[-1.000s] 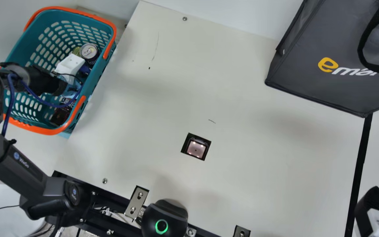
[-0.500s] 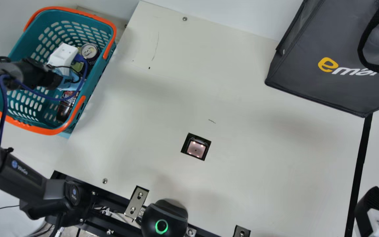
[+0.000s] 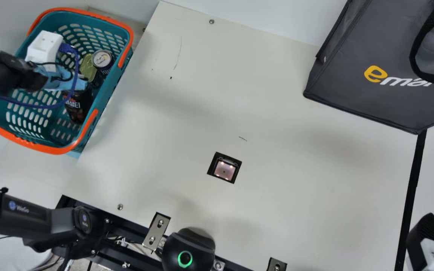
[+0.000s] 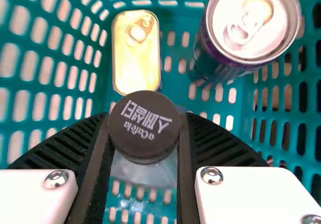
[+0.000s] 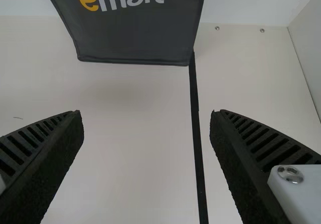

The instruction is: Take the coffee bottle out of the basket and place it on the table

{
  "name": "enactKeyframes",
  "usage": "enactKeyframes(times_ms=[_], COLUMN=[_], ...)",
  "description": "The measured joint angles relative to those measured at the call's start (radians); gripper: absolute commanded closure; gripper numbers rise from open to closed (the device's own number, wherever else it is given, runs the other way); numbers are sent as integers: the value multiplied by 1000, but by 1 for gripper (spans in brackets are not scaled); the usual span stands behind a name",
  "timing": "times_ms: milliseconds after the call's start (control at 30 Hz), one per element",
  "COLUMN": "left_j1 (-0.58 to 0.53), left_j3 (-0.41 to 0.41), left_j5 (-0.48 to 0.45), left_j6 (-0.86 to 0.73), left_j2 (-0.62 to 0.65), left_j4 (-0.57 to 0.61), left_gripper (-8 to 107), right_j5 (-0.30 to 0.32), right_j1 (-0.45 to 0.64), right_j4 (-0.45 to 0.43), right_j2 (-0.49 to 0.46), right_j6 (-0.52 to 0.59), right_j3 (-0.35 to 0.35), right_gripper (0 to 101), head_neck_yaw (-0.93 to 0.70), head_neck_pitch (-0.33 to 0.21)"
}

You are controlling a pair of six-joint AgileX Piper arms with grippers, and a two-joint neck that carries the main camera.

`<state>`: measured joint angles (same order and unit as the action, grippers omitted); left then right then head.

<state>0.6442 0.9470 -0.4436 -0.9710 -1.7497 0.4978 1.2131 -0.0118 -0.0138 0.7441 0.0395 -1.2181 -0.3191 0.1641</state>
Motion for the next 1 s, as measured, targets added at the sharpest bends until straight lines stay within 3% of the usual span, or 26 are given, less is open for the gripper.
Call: enactKeyframes(times_ms=[633,1000], left_j1=[107,128], left_j3=[67,143], left_j5=[-233,-319], left_j6=[149,191], left_j2=[211,275], left_j4=[-63,-54], left_gripper=[89,89], right_j5=[0,0], right_j1=[0,0], right_j4=[0,0], right_j2=[0,0], right_j6=[0,0], right_j3=[0,0], right_gripper=[10,10], head_neck_yaw=[0,0], head_neck_pitch=[0,0])
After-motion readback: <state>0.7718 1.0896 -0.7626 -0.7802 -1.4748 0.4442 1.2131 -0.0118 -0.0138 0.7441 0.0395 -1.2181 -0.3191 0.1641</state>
